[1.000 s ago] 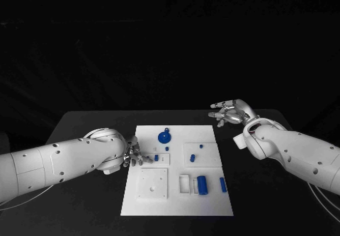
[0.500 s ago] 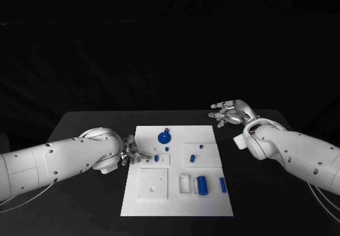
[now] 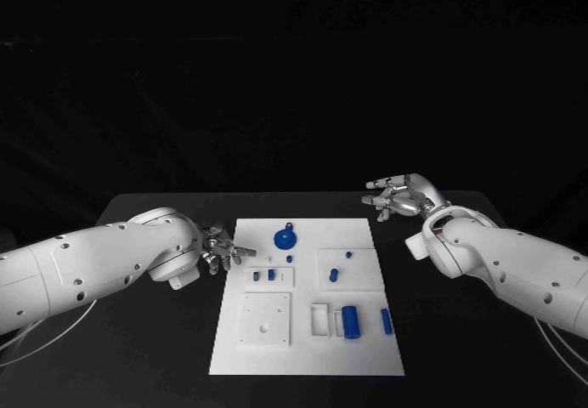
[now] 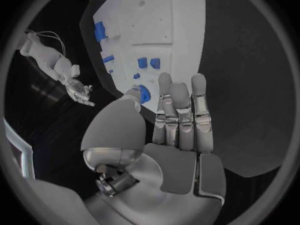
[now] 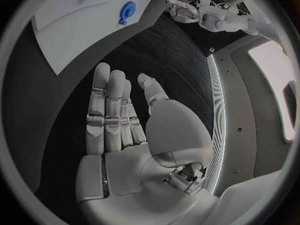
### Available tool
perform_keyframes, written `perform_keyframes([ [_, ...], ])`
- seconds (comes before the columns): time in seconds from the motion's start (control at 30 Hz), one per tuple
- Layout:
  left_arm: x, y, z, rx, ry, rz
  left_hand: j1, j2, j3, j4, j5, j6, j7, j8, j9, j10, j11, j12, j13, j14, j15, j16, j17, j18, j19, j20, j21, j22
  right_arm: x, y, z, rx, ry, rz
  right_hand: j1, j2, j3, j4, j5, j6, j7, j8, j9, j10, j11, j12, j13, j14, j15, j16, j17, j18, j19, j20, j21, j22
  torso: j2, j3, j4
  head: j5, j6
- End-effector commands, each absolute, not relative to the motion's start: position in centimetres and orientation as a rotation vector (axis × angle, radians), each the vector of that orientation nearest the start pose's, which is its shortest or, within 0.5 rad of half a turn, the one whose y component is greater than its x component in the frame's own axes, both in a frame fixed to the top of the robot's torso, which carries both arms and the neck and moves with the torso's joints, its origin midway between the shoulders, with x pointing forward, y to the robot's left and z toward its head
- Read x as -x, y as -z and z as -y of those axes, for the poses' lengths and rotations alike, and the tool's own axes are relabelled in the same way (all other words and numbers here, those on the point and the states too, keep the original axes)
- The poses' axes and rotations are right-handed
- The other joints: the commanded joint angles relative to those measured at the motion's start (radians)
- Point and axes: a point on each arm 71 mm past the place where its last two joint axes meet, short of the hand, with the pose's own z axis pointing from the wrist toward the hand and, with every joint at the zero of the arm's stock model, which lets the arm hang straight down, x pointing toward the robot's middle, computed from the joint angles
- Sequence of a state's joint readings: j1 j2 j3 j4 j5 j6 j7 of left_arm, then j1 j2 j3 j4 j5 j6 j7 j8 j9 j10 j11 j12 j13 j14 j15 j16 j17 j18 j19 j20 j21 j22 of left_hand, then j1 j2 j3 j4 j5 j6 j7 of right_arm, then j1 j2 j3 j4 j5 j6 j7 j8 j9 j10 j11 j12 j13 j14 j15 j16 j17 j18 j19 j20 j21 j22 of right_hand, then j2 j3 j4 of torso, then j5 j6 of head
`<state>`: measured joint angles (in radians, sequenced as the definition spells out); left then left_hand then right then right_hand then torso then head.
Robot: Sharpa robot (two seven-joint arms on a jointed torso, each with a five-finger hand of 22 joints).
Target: Assemble the parts on the task board
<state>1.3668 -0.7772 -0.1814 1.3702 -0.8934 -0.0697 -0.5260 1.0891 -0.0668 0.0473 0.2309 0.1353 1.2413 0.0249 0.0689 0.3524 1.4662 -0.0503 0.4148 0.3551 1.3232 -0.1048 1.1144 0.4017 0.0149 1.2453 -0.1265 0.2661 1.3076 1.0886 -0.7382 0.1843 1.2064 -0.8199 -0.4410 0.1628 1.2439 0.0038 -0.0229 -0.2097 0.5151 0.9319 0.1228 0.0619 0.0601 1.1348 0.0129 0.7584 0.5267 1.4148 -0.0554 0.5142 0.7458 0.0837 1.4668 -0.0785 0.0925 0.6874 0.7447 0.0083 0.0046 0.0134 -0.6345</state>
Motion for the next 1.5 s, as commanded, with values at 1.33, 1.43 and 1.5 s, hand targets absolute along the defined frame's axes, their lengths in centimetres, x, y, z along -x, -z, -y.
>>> perform_keyframes([
  [1.33, -51.0, 21.4, -21.3, 0.248, 0.297, -2.272, -0.006, -0.063, 0.145, 0.024, -0.080, -0.040, -0.005, 0.020, 0.277, -0.030, 0.014, -0.076, -0.122, -0.037, 0.013, 0.047, 0.016, -0.012, 0.006, 0.015, -0.023, 0.019, -54.6, 17.9, 25.8, -0.578, -0.955, -1.419, -0.007, -0.002, 0.010, -0.001, 0.007, -0.007, 0.004, -0.003, -0.001, -0.008, -0.002, 0.000, -0.002, 0.001, 0.002, -0.006, -0.001, -0.006, 0.002, 0.006, 0.005, -0.002, 0.001, -0.0001, -0.0022, 0.008, 0.002],
  [1.43, -51.0, 21.6, -21.0, 0.244, 0.299, -2.271, -0.005, -0.063, 0.145, 0.022, -0.080, -0.047, -0.002, 0.013, 0.278, -0.033, 0.015, -0.075, -0.122, -0.038, 0.014, 0.047, 0.016, -0.012, 0.006, 0.016, -0.023, 0.019, -54.6, 18.0, 25.8, -0.578, -0.955, -1.419, -0.007, -0.002, 0.010, -0.001, 0.007, -0.007, 0.004, -0.003, -0.001, -0.008, -0.002, 0.000, -0.002, 0.001, 0.002, -0.006, -0.001, -0.006, 0.002, 0.006, 0.005, -0.002, 0.001, -0.0002, -0.0024, 0.008, 0.001],
  [1.5, -51.0, 21.7, -21.0, 0.242, 0.300, -2.271, -0.005, -0.062, 0.145, 0.022, -0.079, -0.049, -0.001, 0.010, 0.278, -0.035, 0.016, -0.074, -0.122, -0.037, 0.015, 0.047, 0.016, -0.012, 0.006, 0.016, -0.023, 0.019, -54.6, 18.0, 25.8, -0.578, -0.955, -1.419, -0.007, -0.002, 0.010, -0.001, 0.007, -0.007, 0.004, -0.003, -0.001, -0.008, -0.002, 0.000, -0.002, 0.001, 0.002, -0.006, -0.001, -0.006, 0.002, 0.006, 0.005, -0.002, 0.001, -0.0006, -0.0017, 0.006, 0.003],
])
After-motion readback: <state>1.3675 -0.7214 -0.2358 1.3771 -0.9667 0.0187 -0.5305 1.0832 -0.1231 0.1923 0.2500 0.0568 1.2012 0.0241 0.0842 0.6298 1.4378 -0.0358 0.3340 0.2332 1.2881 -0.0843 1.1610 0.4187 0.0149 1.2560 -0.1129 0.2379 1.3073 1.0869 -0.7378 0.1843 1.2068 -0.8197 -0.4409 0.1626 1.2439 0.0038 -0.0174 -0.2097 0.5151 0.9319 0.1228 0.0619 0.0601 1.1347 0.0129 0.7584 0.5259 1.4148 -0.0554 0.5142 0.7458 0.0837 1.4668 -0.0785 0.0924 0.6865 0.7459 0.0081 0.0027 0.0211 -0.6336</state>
